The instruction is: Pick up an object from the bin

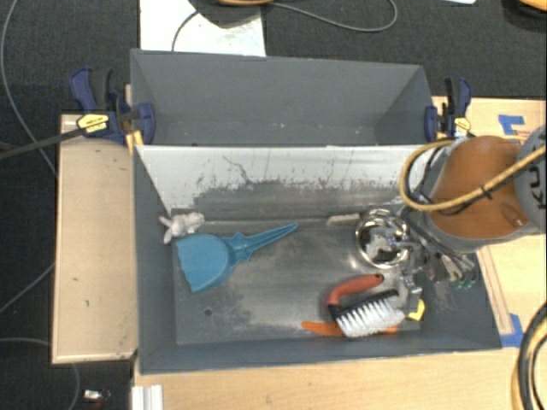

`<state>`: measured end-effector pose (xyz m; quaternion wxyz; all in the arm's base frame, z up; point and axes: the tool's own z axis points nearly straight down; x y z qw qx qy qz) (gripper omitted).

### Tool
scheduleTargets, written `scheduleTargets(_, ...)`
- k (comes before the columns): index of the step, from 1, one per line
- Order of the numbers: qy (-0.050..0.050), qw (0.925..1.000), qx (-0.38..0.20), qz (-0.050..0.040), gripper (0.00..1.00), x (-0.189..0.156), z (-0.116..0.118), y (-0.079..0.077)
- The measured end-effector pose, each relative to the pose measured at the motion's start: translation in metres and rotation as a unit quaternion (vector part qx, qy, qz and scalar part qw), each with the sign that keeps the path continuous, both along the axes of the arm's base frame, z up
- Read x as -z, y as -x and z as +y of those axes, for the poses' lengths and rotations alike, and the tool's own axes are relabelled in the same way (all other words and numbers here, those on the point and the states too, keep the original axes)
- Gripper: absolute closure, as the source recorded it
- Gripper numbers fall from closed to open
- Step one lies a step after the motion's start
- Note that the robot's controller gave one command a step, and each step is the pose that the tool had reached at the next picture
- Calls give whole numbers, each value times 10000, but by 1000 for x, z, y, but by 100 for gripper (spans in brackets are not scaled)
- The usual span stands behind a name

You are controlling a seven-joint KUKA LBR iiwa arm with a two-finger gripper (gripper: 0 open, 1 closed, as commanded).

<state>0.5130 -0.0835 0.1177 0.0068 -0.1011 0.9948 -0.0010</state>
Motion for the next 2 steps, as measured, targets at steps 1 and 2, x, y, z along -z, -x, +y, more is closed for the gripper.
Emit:
scheduleTargets(1, 8, 9996, -278, -34, 0, -10, -1, -1)
scheduleTargets(2, 15, 9984, -557, -37, 0, -12, 0, 0)
